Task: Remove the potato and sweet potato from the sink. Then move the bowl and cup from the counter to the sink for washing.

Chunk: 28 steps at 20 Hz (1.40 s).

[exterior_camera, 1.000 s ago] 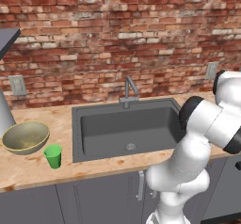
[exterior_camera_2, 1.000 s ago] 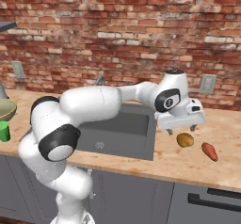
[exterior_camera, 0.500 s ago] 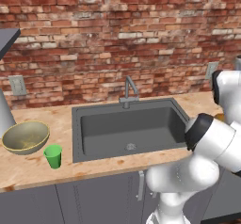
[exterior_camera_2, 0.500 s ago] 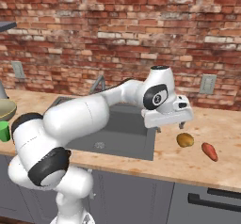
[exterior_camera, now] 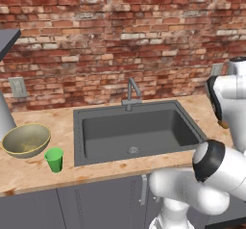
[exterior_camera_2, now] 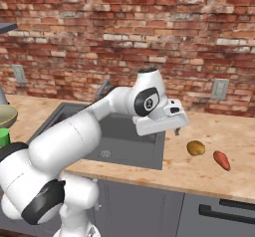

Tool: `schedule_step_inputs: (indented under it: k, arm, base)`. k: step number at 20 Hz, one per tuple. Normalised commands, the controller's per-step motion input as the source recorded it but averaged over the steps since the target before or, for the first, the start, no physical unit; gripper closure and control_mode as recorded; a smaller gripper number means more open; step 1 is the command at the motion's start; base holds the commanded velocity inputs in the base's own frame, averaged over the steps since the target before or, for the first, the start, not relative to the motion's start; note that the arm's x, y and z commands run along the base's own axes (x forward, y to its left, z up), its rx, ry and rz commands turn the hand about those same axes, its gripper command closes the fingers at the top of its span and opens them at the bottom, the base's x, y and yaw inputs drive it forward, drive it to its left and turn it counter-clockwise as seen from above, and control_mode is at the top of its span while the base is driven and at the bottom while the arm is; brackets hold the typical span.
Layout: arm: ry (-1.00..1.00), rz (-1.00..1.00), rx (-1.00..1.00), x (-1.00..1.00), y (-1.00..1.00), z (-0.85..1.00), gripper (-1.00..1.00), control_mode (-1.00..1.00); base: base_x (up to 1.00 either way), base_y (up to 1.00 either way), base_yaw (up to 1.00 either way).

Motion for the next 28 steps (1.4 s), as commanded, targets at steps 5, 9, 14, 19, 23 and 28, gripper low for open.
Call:
schedule_step_inputs:
  k: [5, 9, 14, 19, 23, 28]
  arm:
    - [-0.01, -0.04, -0.03, -0.09, 0.49, 0.05, -1.0, -1.0]
    - [0.0, -0.05, 0.0, -0.06, 0.49, 0.09, -1.0, -1.0]
    - [-0.01, -0.06, 0.0, -0.05, 0.47, 0.11, -1.0, -1.0]
    - [-0.03, -0.07, 0.0, -0.03, 0.45, 0.1, -1.0, -1.0]
    - [-0.01, -0.06, 0.0, -0.03, 0.45, 0.07, -1.0, -1.0]
    - [-0.03, -0.08, 0.0, -0.06, 0.48, 0.02, -1.0, -1.0]
  base:
    - [0.0, 0.0, 0.0]
    - [0.0, 0.0, 0.0]
    - [0.0, 0.0, 0.0]
    - [0.0, 0.0, 0.0]
    - [0.0, 0.0, 0.0]
    - [0.0, 0.0, 0.0]
